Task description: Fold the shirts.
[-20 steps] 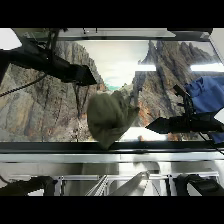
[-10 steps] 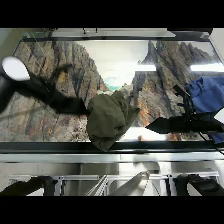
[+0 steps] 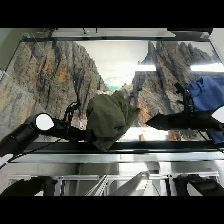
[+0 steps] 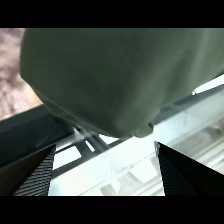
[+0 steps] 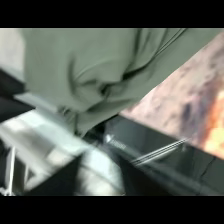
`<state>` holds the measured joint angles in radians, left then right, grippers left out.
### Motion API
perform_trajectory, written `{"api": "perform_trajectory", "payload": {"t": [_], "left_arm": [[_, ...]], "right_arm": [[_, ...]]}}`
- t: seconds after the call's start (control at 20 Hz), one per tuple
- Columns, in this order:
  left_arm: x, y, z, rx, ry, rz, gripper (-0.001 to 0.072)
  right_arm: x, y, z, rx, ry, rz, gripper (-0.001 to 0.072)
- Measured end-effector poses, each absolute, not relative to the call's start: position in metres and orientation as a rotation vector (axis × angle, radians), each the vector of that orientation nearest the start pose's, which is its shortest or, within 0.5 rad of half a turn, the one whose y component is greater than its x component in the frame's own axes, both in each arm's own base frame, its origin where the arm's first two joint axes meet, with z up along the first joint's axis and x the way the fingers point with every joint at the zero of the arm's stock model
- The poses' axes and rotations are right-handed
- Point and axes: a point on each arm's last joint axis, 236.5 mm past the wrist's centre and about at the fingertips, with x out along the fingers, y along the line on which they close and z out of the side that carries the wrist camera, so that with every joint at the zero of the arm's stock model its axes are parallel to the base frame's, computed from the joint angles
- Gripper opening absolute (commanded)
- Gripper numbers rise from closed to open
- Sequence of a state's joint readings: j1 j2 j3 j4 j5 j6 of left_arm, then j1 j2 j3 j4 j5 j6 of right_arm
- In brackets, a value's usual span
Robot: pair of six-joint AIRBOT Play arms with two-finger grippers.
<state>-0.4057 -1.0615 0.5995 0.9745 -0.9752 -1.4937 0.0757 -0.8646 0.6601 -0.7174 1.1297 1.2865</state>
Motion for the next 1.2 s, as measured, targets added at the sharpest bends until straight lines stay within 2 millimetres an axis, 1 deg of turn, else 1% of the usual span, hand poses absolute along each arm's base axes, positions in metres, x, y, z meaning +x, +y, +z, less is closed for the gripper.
{"api": "perform_trajectory", "payload": {"t": [0.05,0.1,0.25,0.3,0.35,0.4,0.45,0.5,0.55,0.6,0.65,0.8,0.9,0.95,1.0,1.05,1.2], "left_arm": [[0.210,-0.211,-0.070,-0.295,1.481,-0.533,0.0696],[0.213,-0.215,-0.074,-0.311,1.481,-0.524,0.0696],[0.222,-0.228,-0.080,-0.312,1.493,-0.532,0.0695],[0.226,-0.234,-0.080,-0.299,1.495,-0.546,0.0669],[0.229,-0.239,-0.080,-0.288,1.495,-0.560,0.0395],[0.233,-0.245,-0.079,-0.279,1.496,-0.573,0.0103],[0.235,-0.249,-0.078,-0.269,1.501,-0.587,0.0014],[0.235,-0.252,-0.078,-0.255,1.509,-0.604,0.0017],[0.236,-0.255,-0.077,-0.250,1.519,-0.613,0.0018],[0.236,-0.257,-0.075,-0.243,1.525,-0.625,0.0018],[0.236,-0.259,-0.073,-0.237,1.529,-0.636,0.0018],[0.237,-0.263,-0.062,-0.227,1.519,-0.665,0.0018],[0.237,-0.265,-0.052,-0.224,1.498,-0.683,0.0018],[0.237,-0.265,-0.047,-0.224,1.485,-0.691,0.0018],[0.238,-0.266,-0.042,-0.224,1.470,-0.697,0.0018],[0.239,-0.266,-0.036,-0.223,1.455,-0.704,0.0018],[0.240,-0.266,-0.020,-0.224,1.408,-0.722,0.0018]], "right_arm": [[0.264,0.179,0.033,0.545,1.182,0.612,0.0467],[0.272,0.177,0.025,0.561,1.186,0.580,0.0451],[0.292,0.170,-0.009,0.608,1.233,0.491,0.0452],[0.296,0.170,-0.021,0.632,1.258,0.470,0.0452],[0.298,0.171,-0.035,0.653,1.290,0.451,0.0452],[0.300,0.173,-0.046,0.674,1.315,0.446,0.0451],[0.301,0.177,-0.057,0.696,1.339,0.446,0.0451],[0.301,0.182,-0.067,0.720,1.361,0.453,0.0450],[0.301,0.188,-0.075,0.744,1.378,0.464,0.0425],[0.301,0.195,-0.081,0.767,1.390,0.474,0.0352],[0.301,0.201,-0.087,0.786,1.403,0.486,0.0338],[0.304,0.218,-0.098,0.834,1.407,0.510,0.0338],[0.309,0.227,-0.100,0.867,1.391,0.520,0.0335],[0.313,0.231,-0.101,0.882,1.380,0.521,0.0274],[0.316,0.233,-0.102,0.891,1.370,0.518,0.0070],[0.319,0.235,-0.103,0.900,1.363,0.515,0.0011],[0.326,0.237,-0.103,0.906,1.340,0.516,0.0009]]}}
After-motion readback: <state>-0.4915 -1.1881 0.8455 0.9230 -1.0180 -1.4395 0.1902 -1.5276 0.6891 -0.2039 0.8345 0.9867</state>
